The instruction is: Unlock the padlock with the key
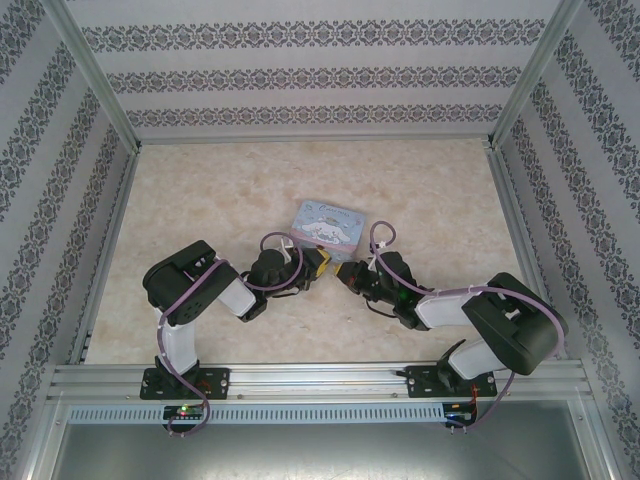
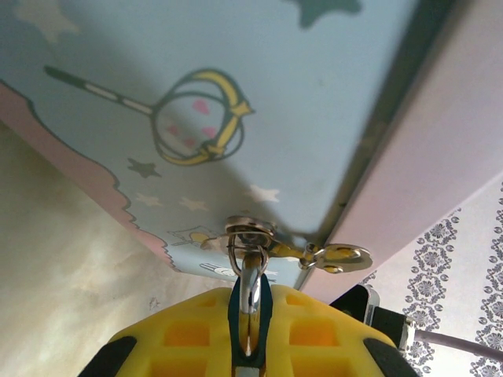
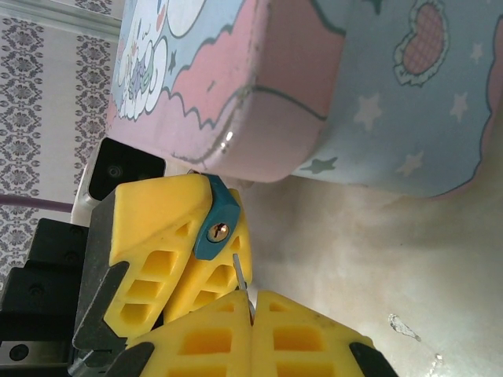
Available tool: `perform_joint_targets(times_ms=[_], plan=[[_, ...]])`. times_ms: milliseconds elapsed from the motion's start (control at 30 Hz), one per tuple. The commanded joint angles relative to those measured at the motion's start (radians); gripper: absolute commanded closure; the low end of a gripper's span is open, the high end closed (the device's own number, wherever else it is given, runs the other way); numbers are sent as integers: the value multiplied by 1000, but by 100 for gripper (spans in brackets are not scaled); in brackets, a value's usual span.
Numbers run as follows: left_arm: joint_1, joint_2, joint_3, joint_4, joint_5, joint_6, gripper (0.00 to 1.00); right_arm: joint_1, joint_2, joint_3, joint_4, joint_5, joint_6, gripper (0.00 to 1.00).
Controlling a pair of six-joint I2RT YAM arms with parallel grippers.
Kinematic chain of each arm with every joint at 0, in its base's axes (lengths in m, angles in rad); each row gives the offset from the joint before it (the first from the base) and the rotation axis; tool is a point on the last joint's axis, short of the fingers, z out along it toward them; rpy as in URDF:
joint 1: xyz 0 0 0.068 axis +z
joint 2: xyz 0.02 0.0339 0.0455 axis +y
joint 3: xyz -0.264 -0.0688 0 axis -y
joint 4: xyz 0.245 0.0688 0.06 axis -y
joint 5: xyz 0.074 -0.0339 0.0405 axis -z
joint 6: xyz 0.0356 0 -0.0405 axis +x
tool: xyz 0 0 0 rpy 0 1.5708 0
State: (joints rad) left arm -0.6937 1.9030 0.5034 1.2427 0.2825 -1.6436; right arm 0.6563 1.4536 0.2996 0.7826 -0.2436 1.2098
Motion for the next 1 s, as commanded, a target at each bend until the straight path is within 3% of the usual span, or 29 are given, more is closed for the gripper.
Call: perform_joint_targets(times_ms=[0, 967], plan=[[-13, 4, 14, 79, -2, -4, 100, -10, -3, 8, 21, 10, 10, 100], [-16, -4, 16, 89, -1, -10, 100, -40, 68, 96, 33, -19, 13, 100]])
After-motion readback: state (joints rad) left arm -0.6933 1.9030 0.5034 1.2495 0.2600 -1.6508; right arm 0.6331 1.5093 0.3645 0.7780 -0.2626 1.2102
